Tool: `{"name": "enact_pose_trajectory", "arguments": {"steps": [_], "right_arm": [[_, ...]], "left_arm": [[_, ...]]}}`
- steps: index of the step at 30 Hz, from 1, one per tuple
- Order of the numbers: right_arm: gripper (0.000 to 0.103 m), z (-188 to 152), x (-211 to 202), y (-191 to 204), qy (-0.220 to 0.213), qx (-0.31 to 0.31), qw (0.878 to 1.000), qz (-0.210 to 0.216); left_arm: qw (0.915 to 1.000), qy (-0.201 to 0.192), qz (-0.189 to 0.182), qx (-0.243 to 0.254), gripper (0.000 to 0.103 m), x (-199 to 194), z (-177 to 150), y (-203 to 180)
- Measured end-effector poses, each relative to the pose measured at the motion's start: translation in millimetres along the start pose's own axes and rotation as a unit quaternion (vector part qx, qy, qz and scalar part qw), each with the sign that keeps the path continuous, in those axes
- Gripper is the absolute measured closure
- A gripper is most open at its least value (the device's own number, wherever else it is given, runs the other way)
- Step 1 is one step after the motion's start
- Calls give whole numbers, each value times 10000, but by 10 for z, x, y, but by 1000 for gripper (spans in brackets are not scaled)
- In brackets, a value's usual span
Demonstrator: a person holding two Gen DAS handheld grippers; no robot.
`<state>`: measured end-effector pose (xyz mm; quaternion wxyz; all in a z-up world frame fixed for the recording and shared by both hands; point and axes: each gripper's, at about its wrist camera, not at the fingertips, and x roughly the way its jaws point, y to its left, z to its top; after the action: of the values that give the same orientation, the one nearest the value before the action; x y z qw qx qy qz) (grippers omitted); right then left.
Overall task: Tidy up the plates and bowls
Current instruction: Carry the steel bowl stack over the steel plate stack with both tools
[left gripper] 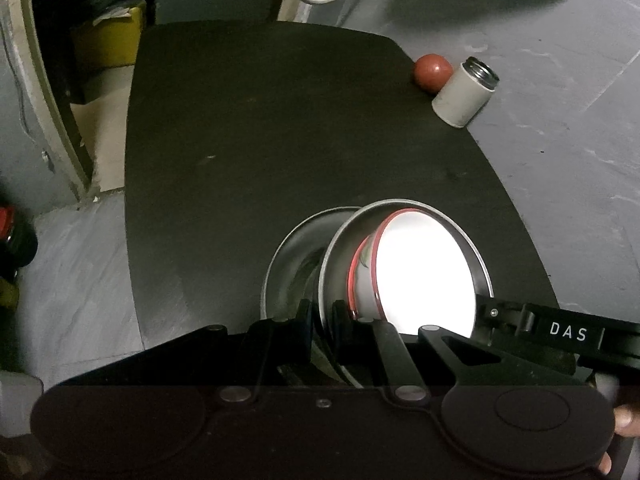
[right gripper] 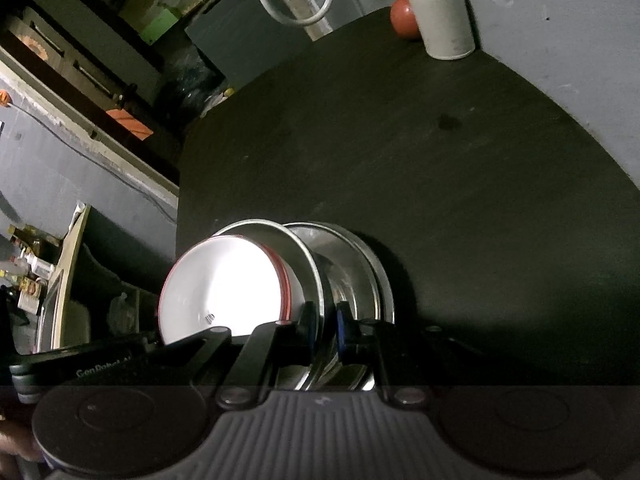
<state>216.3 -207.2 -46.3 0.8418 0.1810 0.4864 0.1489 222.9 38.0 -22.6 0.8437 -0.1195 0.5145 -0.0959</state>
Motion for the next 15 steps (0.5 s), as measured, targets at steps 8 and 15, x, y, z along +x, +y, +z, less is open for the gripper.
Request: {"name": "enact_pose_trajectory", "arguments": {"steps": [8,15], "right_arm": [[91,22,39,12,73,-20,10000,-4],[91,39,52,17,84,-9,10000,-12]], "left_arm": [[10000,52,29,-58,93,28,-17,31],[9999,89,37,-62,93,54,-3,22]]}}
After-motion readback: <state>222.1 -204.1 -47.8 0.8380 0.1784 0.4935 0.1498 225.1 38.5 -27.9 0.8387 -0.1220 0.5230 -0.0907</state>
